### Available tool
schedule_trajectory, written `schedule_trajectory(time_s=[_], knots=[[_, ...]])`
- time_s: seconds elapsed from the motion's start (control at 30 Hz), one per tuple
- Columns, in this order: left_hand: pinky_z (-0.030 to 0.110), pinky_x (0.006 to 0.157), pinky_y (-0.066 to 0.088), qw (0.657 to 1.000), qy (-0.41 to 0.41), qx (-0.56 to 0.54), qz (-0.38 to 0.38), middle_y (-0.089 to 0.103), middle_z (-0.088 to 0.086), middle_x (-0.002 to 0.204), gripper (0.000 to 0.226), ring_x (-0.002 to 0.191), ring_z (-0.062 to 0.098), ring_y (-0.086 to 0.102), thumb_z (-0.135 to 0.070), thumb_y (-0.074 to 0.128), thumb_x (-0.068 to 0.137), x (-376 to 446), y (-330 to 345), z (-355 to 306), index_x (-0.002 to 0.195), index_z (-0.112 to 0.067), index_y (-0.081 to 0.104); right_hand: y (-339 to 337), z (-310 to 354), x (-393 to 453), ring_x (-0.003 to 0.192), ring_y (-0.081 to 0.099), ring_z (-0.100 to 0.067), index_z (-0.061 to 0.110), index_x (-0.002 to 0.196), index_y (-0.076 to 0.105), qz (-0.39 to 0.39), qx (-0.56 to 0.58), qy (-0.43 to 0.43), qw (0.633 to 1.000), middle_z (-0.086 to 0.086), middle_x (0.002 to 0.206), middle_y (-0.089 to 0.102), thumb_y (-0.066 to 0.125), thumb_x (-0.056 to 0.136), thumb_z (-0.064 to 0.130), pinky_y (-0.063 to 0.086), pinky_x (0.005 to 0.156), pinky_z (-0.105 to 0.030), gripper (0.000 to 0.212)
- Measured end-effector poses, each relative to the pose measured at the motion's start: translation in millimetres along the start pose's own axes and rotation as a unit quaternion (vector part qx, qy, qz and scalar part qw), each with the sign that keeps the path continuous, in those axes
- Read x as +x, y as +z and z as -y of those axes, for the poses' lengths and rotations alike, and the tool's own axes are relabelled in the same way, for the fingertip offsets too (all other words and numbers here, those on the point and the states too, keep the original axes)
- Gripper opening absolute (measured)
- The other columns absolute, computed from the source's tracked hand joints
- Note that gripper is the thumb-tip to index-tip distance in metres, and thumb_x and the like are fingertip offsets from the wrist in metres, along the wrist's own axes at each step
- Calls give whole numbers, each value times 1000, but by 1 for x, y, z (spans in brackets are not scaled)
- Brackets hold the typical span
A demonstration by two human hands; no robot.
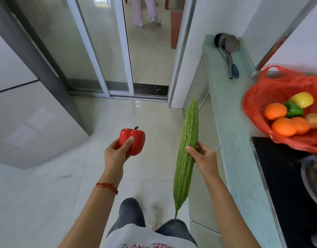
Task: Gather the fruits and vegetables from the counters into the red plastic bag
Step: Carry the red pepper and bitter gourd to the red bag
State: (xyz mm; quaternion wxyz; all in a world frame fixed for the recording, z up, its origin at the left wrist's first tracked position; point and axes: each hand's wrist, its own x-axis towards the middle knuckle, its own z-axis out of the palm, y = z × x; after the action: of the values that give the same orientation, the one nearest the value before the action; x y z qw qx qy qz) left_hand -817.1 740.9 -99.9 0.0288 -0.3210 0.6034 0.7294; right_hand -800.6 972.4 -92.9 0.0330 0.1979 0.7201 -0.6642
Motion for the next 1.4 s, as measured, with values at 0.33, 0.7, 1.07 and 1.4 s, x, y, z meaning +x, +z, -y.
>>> schedule_trajectory(time_s=[0.33, 0.7, 1.07, 1.4], knots=[[32, 78, 52, 998, -12, 25, 57, 61, 6, 100, 45, 93, 22, 61, -21, 70, 77, 128, 71, -56, 116, -3, 56, 27, 35, 118, 61, 66, -2, 31, 81, 65, -68, 24, 14, 997, 4, 76, 69, 66, 81, 6, 54, 58, -16, 24], [35, 84, 51, 987, -20, 101, 125, 55, 9, 116, 55, 106, 29, 55, -23, 69, 78, 250, 140, -123, 126, -4, 49, 66, 70, 223, 63, 67, -5, 29, 83, 65, -141, 62, 31, 988, 9, 72, 70, 66, 81, 5, 55, 60, -18, 24], [30, 78, 50, 948, 5, 173, 267, 54, 8, 119, 54, 106, 25, 54, -25, 66, 80, 265, 253, -128, 128, -8, 48, 18, 81, 260, 61, 65, 3, 30, 93, 62, -259, 89, 16, 962, 12, 74, 68, 66, 81, 4, 50, 57, -11, 29], [28, 75, 53, 881, -7, 212, 424, 60, 14, 116, 33, 100, 24, 61, -20, 70, 77, 217, 356, -97, 107, -12, 59, -60, 63, 220, 60, 64, 7, 24, 101, 60, -395, 128, 32, 909, 8, 79, 68, 66, 82, 6, 47, 55, -6, 27]])
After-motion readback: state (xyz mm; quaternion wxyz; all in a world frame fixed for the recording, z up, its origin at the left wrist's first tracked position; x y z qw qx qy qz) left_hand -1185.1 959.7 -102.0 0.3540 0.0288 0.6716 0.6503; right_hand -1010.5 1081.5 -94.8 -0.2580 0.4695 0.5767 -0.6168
